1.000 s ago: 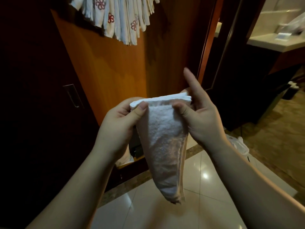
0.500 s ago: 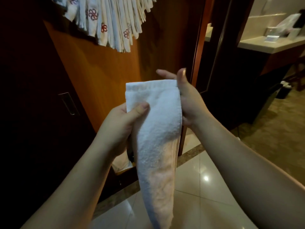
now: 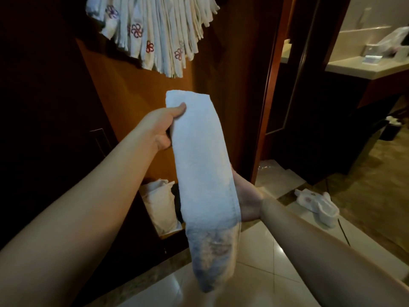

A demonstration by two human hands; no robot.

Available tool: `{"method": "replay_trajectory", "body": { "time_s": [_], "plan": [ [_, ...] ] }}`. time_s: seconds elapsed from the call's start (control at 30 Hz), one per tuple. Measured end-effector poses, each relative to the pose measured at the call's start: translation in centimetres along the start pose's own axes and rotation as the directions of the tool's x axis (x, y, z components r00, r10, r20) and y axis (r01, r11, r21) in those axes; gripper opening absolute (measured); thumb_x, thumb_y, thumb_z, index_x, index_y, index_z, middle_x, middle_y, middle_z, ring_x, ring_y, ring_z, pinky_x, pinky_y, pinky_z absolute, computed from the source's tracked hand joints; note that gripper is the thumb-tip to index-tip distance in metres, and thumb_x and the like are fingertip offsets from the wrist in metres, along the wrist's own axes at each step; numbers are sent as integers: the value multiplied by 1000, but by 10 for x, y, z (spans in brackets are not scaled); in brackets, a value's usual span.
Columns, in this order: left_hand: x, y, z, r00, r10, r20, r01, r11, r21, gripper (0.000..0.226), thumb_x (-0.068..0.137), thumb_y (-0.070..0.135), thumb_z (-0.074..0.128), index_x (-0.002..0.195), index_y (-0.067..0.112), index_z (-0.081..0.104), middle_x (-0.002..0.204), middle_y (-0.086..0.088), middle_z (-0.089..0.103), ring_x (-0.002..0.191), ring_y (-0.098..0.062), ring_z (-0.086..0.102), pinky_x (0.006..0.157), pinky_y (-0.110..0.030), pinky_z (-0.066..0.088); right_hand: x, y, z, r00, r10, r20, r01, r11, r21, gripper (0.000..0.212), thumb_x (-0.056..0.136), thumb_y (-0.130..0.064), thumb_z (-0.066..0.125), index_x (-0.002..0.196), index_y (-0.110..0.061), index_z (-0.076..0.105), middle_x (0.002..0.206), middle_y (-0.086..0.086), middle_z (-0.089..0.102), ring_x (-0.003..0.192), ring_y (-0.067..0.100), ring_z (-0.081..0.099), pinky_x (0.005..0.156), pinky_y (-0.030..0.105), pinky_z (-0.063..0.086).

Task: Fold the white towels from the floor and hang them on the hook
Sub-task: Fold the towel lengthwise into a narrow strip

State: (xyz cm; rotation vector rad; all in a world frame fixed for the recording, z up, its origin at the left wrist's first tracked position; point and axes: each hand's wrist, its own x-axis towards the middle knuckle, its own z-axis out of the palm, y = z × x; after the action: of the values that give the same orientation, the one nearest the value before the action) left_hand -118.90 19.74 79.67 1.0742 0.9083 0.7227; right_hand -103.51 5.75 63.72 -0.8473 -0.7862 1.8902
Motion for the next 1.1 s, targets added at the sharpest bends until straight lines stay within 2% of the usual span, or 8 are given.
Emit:
{"method": "replay_trajectory", "body": {
  "time_s": [0.2, 0.33, 0.4, 0.5, 0.63, 0.77, 0.87, 1.1],
  "plan": [
    [18, 19, -10, 997, -47, 57, 49, 998, -29, 36, 89, 20, 74, 121, 6, 63, 105, -15, 76, 93, -36, 75, 71, -51, 62, 1, -7, -5, 997, -56, -48, 58, 997, 55, 82, 84, -83, 43, 148, -34, 48, 156, 3, 45, 145, 27, 40, 119, 46, 32],
    [17, 31, -6, 983, -55, 174, 66, 996, -59, 38, 92, 19, 71, 126, 6, 60, 113, -16, 74, 101, -36, 73, 74, -50, 62, 5, -7, -5, 978, -144, -154, 145, 989, 1, 46, 100, -48, 53, 137, -23, 62, 142, 11, 59, 134, 29, 53, 107, 43, 44],
    [15, 34, -2, 981, -43, 191, 54, 997, -50, 38, 92, 19, 70, 126, 6, 59, 113, -16, 74, 100, -36, 73, 73, -50, 62, 5, -7, -6, 969, -190, -159, 193, 981, -2, 47, 90, -39, 71, 129, -14, 68, 134, 14, 64, 128, 30, 58, 100, 40, 50],
    [17, 39, 0, 982, -13, 187, 18, 999, -28, 33, 93, 19, 69, 122, 5, 61, 109, -16, 75, 97, -34, 74, 70, -49, 62, 6, -9, -10, 938, -277, -207, 258, 959, -115, 36, 92, -35, 69, 120, -12, 73, 126, 15, 69, 120, 29, 64, 92, 35, 54],
    [23, 42, -4, 988, 40, 146, -43, 999, 16, 34, 91, 20, 70, 121, 6, 63, 106, -13, 77, 93, -32, 75, 70, -47, 62, 8, -25, -11, 745, -511, -429, 154, 758, -634, 28, 101, -40, 53, 103, -24, 76, 108, 0, 75, 109, 20, 67, 100, 49, 49],
    [30, 47, -10, 984, 142, 108, -144, 989, 18, 35, 91, 23, 71, 123, 8, 63, 106, -11, 77, 93, -30, 75, 71, -47, 62, 8, -38, -5, 526, -720, -452, 17, 540, -841, 28, 101, -50, 40, 90, -45, 65, 89, -18, 69, 84, -16, 58, 70, 23, 41],
    [33, 47, -6, 979, 190, 78, -195, 979, 64, 38, 91, 27, 72, 124, 11, 62, 102, -9, 78, 90, -27, 76, 72, -45, 62, 15, -31, -6, 551, -721, -420, -53, 472, -880, 23, 105, -45, 38, 91, -45, 57, 85, -21, 64, 82, -21, 53, 64, 17, 36],
    [32, 55, 9, 964, 233, 128, -239, 970, 36, 32, 93, 27, 70, 120, 10, 63, 100, -8, 78, 89, -26, 76, 66, -41, 62, 19, -40, -15, 564, -695, -445, 115, 600, -792, 18, 97, -57, 42, 106, -49, 56, 100, -33, 66, 89, -9, 64, 82, 30, 48]
  ]
}}
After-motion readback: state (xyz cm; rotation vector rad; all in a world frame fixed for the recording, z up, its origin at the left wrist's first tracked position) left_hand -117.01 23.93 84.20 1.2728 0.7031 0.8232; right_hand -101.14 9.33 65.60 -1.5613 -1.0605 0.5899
